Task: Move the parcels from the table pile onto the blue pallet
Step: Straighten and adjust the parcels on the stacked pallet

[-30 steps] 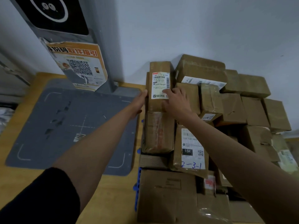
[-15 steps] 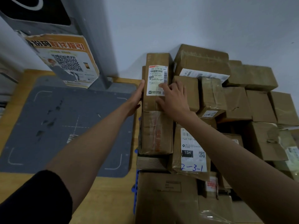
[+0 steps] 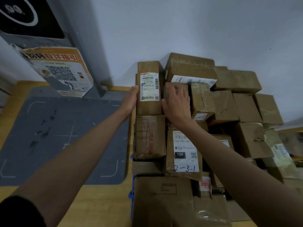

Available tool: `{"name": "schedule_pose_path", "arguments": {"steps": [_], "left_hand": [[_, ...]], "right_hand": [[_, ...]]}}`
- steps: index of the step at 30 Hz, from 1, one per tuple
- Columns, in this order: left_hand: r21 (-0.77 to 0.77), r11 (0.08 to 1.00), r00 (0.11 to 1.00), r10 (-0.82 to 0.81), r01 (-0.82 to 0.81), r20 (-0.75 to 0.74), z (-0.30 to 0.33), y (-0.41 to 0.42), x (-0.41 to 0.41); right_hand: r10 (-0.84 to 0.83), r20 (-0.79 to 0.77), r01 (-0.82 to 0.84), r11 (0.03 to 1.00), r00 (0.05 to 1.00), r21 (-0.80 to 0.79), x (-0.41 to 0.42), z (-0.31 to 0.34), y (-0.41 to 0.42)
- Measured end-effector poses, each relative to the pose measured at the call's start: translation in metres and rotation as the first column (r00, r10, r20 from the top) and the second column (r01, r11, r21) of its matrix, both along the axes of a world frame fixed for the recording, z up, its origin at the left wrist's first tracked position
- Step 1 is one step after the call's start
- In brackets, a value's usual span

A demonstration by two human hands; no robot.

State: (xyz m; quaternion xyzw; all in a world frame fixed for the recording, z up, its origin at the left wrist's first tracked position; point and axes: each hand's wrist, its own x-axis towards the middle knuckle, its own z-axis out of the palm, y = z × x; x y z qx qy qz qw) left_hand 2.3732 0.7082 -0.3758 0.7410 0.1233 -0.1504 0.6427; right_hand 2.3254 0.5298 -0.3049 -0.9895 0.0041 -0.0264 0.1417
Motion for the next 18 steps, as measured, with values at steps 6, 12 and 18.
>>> {"name": "schedule_pose_path", "arguments": {"steps": [6,12,18], "left_hand": [[-0.094,0.992,0.996,-0.089,0.089,0.001,0.009,-0.016,-0.018],[-0.106,0.991,0.994,-0.085,0.077,-0.072,0.014,-0.019,-0.017],[-0.117,0.992,0.992,-0.068,0.056,-0.103,0.023,-0.015,-0.022]], "right_hand": [[-0.068,-0.123,0.067,0.998,0.990,-0.009,-0.021,-0.004,-0.018],[-0.025,-0.199,0.039,0.997,0.980,0.068,-0.018,-0.005,-0.024],[0.002,-0.177,0.017,0.994,0.984,0.104,-0.024,0.001,-0.029]]}}
